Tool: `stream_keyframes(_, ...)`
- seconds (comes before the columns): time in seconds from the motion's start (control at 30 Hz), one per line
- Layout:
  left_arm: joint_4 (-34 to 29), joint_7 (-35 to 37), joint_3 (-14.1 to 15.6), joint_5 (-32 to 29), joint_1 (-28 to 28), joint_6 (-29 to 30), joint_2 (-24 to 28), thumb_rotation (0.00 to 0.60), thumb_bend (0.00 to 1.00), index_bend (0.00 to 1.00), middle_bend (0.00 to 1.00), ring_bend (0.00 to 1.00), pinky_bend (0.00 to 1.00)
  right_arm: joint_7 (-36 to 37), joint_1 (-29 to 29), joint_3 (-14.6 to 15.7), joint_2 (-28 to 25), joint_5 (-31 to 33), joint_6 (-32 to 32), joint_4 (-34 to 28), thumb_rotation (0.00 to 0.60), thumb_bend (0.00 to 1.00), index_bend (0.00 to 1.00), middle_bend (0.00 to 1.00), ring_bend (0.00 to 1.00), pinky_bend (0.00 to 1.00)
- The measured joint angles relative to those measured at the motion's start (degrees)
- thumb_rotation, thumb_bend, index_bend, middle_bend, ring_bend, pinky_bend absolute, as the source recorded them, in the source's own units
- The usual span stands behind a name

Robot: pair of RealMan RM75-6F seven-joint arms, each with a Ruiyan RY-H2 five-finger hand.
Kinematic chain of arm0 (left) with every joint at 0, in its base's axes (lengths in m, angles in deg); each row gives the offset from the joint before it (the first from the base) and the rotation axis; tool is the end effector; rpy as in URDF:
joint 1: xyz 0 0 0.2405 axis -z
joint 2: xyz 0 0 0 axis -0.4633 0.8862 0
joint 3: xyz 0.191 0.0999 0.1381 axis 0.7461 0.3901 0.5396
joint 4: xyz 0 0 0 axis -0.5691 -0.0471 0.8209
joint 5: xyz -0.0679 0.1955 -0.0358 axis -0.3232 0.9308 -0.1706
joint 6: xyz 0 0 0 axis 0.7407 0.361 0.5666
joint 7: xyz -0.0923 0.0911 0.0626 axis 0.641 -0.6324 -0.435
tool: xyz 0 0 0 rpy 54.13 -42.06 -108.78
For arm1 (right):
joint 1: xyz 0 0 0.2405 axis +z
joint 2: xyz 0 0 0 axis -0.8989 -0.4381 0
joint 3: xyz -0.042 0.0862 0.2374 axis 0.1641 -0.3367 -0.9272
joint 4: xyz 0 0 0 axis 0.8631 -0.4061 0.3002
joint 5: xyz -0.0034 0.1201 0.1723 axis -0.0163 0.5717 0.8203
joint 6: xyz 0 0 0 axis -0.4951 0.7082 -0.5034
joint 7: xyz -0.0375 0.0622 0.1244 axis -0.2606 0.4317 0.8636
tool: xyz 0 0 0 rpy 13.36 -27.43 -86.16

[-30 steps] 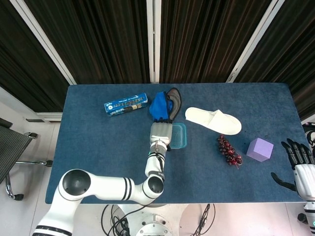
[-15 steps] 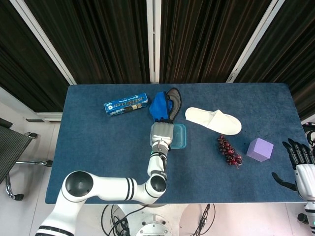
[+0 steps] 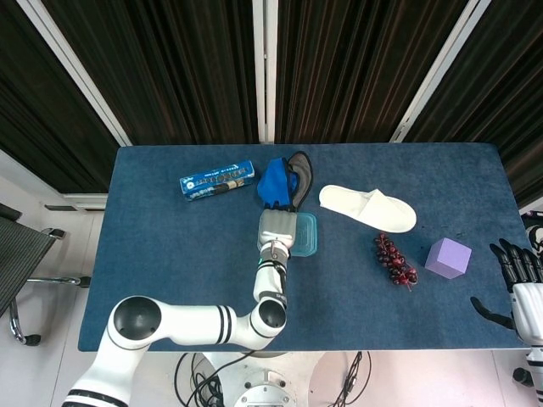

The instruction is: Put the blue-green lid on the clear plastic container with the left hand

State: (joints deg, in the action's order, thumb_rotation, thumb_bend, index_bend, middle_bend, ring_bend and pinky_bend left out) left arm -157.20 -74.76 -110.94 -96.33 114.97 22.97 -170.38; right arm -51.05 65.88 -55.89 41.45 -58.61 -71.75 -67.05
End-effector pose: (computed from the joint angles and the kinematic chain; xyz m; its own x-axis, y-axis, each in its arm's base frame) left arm 0.0803 0.3710 -0.1087 0.5487 0.4644 0.6952 0.8271 -0.1804 -0.5323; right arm -0.3388 -0.1646 0.1815 0.3530 0.0297 0.9352 -0.9355 -0.0047 0.3532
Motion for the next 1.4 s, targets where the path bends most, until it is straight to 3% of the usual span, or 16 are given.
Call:
stream_keyframes(1.0,1.6,-4.2,-1.7,-1.7,-0.2,-1.9,-0.7,0.600,0.09,0.30,0.17,0.00,0.09,-0.3,-0.4,0.0,0.1,0.5,0.0,-0.2,0.600,0.12,0.00,0.00,0.00,0.00)
stream_keyframes(1.3,2.6,-4.3,-1.9,-0.8,0.2,-2.2,-1.6,0.600,0.09,0.27,0.16,0.00,0.09,-0.1,-0.5,0.0,0.1,0.5,0.0,0.0,0.600,0.12,0.00,0.00,0.00,0.00)
stream_keyframes(1.4,2.4,-4.4,-2.0,-0.7,0.1,-2.2,-1.5,0.600,0.09,0.21,0.15,0.00,0.09,0.1,-0.6,-0.1,0.1,0.6,-0.2,0.1,0.600,0.12,0.00,0.00,0.00,0.00)
